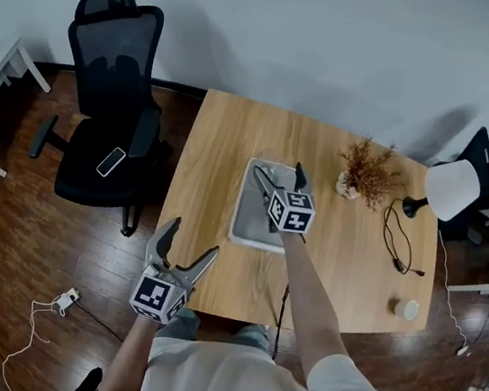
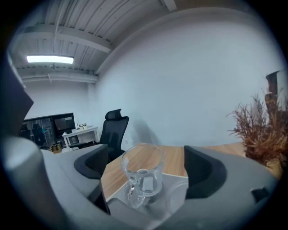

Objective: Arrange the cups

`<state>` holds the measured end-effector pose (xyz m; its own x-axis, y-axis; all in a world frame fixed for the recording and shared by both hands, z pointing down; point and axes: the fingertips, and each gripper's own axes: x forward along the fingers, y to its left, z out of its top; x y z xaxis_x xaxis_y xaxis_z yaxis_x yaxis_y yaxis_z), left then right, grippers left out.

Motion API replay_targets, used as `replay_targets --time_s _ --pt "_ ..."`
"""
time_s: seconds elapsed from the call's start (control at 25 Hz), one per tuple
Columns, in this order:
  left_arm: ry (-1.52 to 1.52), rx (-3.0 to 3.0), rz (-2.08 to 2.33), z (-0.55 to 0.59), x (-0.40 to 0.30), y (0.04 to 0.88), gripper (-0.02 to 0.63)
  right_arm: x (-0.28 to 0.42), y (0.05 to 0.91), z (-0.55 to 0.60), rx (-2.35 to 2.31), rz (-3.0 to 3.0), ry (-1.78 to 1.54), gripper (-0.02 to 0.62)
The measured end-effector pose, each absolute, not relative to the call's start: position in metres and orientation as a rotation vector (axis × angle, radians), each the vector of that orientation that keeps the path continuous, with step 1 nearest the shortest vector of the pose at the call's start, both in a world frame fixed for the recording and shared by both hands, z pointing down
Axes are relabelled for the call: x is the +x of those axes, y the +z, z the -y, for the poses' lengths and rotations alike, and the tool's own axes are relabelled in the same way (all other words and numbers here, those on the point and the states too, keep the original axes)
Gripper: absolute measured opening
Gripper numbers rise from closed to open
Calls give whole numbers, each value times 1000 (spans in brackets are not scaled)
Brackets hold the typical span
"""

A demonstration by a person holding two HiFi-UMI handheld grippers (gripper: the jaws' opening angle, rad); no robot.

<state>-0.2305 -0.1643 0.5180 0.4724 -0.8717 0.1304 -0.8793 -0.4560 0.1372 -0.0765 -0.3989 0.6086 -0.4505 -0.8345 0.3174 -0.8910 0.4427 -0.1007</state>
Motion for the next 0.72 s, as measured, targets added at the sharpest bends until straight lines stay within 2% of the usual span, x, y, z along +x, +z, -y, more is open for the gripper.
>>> replay_targets --time_s 0.4,0.72 --pt "-11 2561 1524 155 -210 501 394 -16 501 290 1645 2667 156 508" --pt "-62 2598 1530 138 -187 483 393 55 463 193 1851 2583 35 508"
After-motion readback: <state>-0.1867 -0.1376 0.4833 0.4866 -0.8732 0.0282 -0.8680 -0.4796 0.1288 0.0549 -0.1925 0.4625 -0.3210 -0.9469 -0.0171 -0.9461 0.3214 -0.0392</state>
